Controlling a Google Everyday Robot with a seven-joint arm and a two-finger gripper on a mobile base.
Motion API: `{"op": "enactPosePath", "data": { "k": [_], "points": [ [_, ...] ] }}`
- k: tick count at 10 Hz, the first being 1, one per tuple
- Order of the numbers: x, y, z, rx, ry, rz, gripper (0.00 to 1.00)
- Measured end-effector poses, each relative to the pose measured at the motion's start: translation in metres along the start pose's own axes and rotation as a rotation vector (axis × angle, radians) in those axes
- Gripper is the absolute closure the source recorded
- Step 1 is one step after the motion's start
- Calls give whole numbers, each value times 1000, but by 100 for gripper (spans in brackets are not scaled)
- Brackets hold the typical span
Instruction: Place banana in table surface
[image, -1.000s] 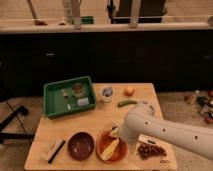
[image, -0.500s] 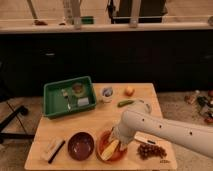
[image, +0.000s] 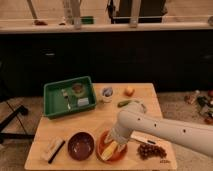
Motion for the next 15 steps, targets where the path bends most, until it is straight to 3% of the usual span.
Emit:
{"op": "enactPosePath", "data": {
  "k": [8,10,13,15],
  "points": [
    [0,2,27,-19,-65,-24,45],
    [1,4,32,-23,-72,-21,60],
    [2,7,39,-29,-84,-17,92],
    [1,8,40,-28,-86,-18,100]
  ]
}}
